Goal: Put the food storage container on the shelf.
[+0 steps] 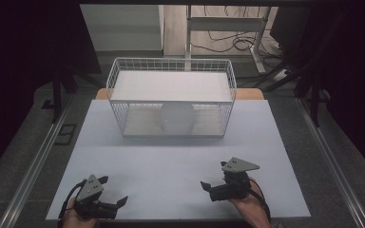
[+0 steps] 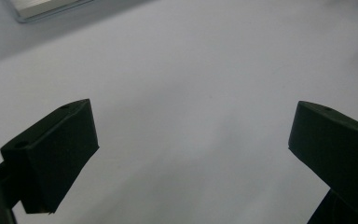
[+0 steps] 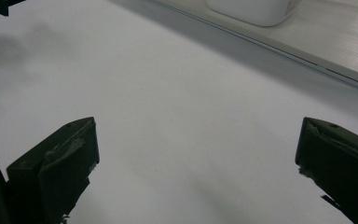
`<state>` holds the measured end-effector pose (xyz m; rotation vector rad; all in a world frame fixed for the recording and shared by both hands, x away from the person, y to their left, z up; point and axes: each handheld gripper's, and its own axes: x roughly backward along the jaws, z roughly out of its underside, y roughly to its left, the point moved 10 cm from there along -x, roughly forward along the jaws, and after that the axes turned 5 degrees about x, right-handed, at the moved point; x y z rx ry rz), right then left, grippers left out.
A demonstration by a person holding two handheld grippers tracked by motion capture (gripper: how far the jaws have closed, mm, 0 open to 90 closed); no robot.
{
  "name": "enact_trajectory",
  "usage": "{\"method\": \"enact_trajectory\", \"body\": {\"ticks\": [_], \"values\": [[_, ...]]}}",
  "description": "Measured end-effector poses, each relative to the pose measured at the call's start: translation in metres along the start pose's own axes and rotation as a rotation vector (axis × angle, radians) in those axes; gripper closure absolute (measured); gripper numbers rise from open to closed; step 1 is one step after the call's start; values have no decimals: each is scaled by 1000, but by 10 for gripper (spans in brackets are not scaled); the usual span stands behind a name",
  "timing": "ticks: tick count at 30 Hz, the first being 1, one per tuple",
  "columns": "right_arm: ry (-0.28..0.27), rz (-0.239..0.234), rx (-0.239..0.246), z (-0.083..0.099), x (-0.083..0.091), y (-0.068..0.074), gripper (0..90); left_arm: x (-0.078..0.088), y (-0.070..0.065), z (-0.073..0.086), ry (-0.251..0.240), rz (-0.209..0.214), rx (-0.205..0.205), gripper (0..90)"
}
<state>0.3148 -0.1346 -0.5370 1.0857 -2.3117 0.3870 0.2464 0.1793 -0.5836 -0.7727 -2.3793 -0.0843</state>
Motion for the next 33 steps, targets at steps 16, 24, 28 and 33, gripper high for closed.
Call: {"method": "enact_trajectory", "body": {"ticks": [16, 24, 28, 33], "values": [[-21, 53, -6, 13, 29, -11, 0, 19, 13, 8, -19, -43, 35, 9], [-26, 82, -6, 23, 44, -16, 0, 27, 16, 9, -40, -66, 41, 7], [-34, 102, -15, 28, 53, -21, 0, 31, 20, 9, -58, -81, 56, 5], [-38, 132, -33, 36, 65, -29, 0, 36, 23, 11, -64, -97, 63, 1]]}}
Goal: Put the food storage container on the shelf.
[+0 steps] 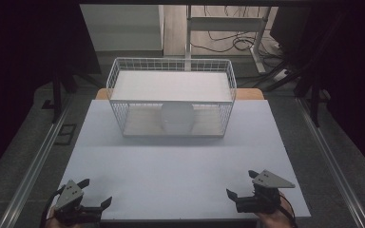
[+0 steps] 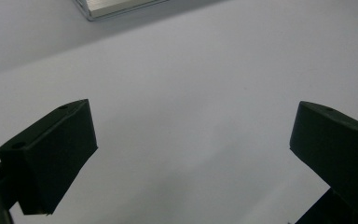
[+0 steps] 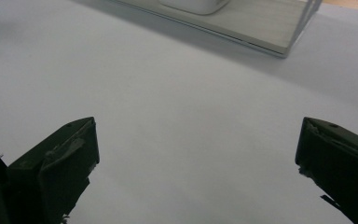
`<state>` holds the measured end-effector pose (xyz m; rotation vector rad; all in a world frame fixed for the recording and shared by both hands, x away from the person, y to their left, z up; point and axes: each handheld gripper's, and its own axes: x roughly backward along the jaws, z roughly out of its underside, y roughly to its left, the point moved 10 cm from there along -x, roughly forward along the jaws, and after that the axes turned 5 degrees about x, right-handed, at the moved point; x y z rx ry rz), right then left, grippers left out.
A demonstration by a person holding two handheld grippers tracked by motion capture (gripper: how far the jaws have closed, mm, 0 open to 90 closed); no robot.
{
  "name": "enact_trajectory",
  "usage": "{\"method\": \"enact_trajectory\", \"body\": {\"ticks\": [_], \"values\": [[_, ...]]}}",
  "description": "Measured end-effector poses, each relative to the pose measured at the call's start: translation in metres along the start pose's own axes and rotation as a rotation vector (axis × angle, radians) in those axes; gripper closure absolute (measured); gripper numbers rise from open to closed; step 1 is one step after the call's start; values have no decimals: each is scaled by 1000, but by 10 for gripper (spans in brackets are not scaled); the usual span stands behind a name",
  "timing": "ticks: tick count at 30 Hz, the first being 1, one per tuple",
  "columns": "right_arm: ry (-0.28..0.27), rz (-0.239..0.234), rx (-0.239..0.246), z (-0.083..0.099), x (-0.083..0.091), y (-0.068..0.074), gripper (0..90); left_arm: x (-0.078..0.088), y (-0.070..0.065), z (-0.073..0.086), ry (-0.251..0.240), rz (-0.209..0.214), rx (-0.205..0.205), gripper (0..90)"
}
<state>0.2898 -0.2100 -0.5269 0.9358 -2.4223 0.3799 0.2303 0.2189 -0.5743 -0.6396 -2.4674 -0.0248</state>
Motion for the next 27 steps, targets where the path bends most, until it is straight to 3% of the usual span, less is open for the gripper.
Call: {"method": "enact_trajectory", "body": {"ticks": [11, 20, 24, 27], "values": [[0, 47, -38, 16, 17, -10, 0, 7, 2, 6, 5, -29, 18, 0], [47, 74, -54, 40, 20, -12, 0, 13, 8, 11, -24, -61, 54, 0], [91, 58, -68, 54, 17, -9, 0, 12, 8, 11, -15, -71, 41, 0], [93, 67, -56, 54, 18, -7, 0, 10, 7, 13, 4, -79, 28, 0]]}}
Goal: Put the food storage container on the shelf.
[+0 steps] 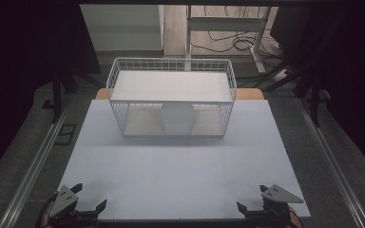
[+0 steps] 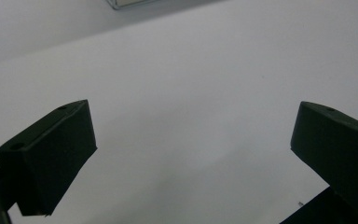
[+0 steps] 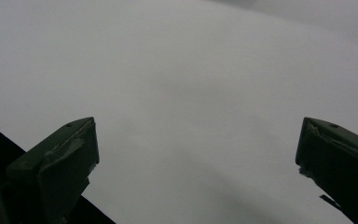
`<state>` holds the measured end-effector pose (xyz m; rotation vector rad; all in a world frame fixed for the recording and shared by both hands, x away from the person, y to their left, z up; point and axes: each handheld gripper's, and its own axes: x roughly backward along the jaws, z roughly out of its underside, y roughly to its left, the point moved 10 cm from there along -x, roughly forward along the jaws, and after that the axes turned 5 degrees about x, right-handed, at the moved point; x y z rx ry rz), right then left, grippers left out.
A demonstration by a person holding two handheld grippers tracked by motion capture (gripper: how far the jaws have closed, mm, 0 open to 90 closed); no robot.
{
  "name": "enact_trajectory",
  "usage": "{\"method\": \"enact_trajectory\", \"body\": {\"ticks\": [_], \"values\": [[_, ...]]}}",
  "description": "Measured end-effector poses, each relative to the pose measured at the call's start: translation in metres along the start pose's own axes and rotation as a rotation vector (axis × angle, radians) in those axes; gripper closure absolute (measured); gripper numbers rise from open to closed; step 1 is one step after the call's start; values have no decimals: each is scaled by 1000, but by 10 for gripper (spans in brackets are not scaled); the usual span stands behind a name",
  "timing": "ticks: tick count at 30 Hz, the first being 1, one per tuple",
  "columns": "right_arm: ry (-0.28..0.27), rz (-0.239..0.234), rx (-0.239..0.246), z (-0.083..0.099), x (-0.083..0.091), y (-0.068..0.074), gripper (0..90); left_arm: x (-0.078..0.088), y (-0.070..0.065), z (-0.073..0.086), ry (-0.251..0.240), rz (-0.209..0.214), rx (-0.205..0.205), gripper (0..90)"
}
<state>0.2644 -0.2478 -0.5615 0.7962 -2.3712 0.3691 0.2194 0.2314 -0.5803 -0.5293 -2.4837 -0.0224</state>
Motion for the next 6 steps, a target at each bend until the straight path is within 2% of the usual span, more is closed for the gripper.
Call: {"method": "enact_trajectory", "body": {"ticks": [6], "values": [[12, -2, -10, 2, -2, -1, 0, -1, 0, 0, 9, 3, 3, 0]]}}
